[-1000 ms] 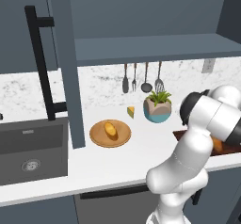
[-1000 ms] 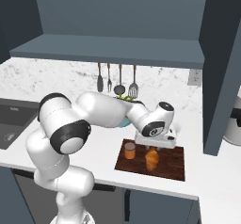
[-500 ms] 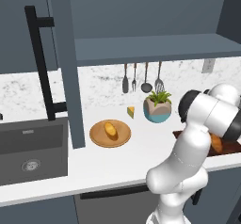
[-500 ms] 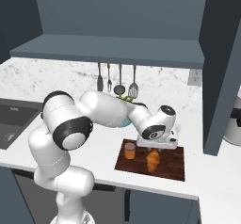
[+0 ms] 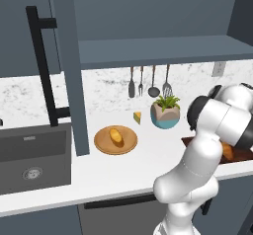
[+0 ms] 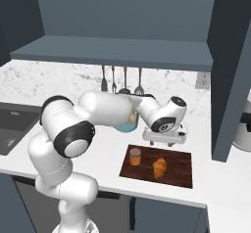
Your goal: From the different types of pastries on the counter, select a croissant and place it on the cutting board. Then retrieve a jar of jam from the cabinet and place it alongside the croissant on the cutting board.
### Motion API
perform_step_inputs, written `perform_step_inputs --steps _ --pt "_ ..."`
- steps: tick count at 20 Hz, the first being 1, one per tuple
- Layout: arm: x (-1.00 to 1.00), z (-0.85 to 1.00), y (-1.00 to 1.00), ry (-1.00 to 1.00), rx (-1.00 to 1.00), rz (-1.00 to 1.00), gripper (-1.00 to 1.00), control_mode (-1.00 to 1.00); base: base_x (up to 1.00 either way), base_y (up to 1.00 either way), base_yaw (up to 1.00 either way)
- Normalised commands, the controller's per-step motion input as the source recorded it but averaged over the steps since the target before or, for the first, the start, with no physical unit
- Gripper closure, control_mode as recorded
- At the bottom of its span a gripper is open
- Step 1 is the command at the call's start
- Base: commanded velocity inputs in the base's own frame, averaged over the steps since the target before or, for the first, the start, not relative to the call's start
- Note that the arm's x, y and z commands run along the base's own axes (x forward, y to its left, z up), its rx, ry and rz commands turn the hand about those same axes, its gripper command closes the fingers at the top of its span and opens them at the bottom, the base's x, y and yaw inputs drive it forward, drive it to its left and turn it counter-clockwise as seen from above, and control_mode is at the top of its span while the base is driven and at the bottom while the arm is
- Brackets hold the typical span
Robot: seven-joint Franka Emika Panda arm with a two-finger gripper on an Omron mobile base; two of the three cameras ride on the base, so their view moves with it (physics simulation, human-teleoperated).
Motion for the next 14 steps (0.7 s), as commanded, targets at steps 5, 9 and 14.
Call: perform_step_inputs --steps 5,9,14 --pt "-0.22 0.51 0.0 0.12 0.01 0.0 -1.0 -1.0 0.0 0.0 0.0" --pt "-0.7 0.11 0.05 0.16 0.0 0.0 -1.0 -1.0 0.0 0.0 0.0" --pt "-0.96 0.13 0.1 0.15 0.02 0.0 -1.0 -1.0 0.0 0.0 0.0"
